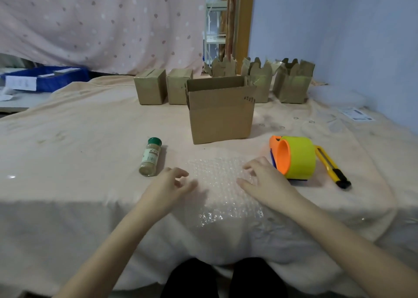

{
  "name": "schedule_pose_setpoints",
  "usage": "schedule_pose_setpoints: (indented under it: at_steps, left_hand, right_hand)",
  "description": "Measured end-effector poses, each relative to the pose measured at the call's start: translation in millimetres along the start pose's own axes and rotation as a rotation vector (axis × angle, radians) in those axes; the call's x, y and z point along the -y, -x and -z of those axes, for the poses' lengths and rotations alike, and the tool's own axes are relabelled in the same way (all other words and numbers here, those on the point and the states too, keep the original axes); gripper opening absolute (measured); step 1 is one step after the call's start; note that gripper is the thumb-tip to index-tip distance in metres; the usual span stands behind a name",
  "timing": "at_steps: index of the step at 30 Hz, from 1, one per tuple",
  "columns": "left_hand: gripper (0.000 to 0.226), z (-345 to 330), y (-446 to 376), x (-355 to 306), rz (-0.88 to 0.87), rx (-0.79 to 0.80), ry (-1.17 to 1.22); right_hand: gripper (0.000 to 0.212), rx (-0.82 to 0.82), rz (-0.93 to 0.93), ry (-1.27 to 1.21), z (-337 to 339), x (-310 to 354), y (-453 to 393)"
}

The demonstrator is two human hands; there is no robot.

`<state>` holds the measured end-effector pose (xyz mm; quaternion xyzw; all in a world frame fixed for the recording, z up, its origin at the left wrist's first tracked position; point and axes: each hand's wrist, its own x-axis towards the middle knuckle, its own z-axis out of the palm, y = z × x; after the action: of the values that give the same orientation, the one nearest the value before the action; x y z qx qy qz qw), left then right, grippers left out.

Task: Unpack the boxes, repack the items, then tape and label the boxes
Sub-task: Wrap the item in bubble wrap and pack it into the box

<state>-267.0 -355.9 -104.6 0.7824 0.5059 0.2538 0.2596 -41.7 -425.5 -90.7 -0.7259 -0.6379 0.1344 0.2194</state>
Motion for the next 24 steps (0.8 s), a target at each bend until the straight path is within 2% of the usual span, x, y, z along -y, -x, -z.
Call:
schedule_pose_setpoints:
  at_steps: [2,4,8,11,13,15,17,20,22,24]
  left_hand:
    - [0.045,-8,-1,-10,0.120,-0.044,-0.117]
    - [0.045,-16,-3,-18,0.167,-0.053,-0.127]
    - [0.054,-20,-8,-19,0.239,-0.019,0.035]
    - [0.070,-18,-10,-16,0.284,-0.019,0.113]
    - [0.087,-14,-14,-17,0.308,-0.052,0.210]
    - [0.093,-7,-20,-20,0.321,-0.078,0.382]
    - [0.087,1,-25,-25,0.285,-0.098,0.517]
    - [0.084,13,-32,-34,0.204,-0.182,0.525]
    - [0.084,22,-37,-39,0.148,-0.180,0.556]
    - [0.073,29,-40,-41,0.075,-0.154,0.653]
  right_hand:
    - [0.055,0.014,-0.110,0.114,-4,2,-4]
    - [0.062,0.054,-0.196,0.071,-5,4,-7]
    - [0.068,0.032,-0.320,-0.428,-9,3,-11]
    - [0.044,-0.037,-0.328,-0.820,-8,8,-7]
    - [0.023,-0.046,-0.273,-0.921,-5,13,-5]
    - [0.014,-0.068,-0.207,-0.937,-2,19,-7]
    - [0.018,-0.140,-0.133,-0.935,3,25,-13]
    - [0.023,-0.241,0.068,-0.948,17,33,-22]
    - [0.026,-0.274,0.222,-0.882,24,35,-27]
    - [0.027,-0.307,0.316,-0.776,27,35,-29]
